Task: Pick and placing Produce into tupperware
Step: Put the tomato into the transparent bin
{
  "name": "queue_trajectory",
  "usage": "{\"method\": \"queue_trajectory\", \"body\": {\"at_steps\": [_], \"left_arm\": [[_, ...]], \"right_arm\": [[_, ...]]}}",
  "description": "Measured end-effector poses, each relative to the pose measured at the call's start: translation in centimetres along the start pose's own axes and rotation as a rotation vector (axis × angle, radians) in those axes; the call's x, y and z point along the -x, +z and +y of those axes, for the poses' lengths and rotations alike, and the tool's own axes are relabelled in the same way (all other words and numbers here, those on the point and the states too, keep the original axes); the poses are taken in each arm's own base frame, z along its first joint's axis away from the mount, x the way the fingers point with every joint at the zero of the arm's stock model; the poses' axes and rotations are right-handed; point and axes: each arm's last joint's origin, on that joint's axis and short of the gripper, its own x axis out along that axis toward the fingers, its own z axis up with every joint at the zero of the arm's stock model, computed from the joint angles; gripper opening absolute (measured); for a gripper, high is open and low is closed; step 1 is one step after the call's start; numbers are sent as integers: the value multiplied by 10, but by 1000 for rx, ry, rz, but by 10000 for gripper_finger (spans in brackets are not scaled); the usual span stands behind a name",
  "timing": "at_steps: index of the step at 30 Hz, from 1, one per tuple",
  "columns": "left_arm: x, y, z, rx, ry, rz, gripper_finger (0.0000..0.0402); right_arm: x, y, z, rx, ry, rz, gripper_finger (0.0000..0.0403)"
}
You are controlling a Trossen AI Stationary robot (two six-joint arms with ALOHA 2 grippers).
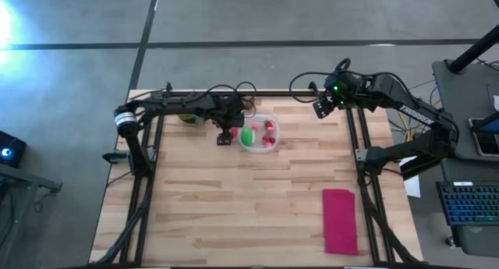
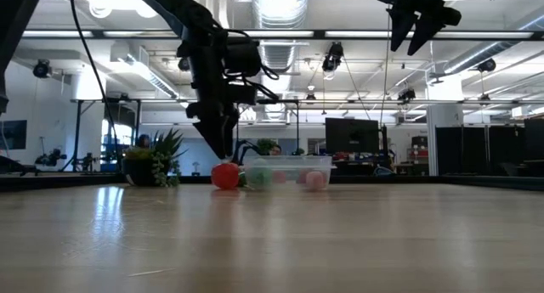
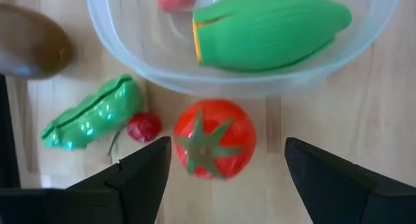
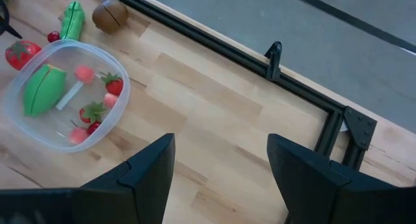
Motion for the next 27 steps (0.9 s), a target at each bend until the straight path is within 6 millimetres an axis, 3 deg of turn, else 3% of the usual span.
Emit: {"method": "queue_trajectory", "body": {"at_steps": [6,27], "left_arm": [[-8,0,-1,1,-6,-66,285],[-32,-7,5,51,-16,-18,285]], "right_arm": [[0,0,0,-1,-3,-4,237],[0,2,1,-13,4,-23,237]]}}
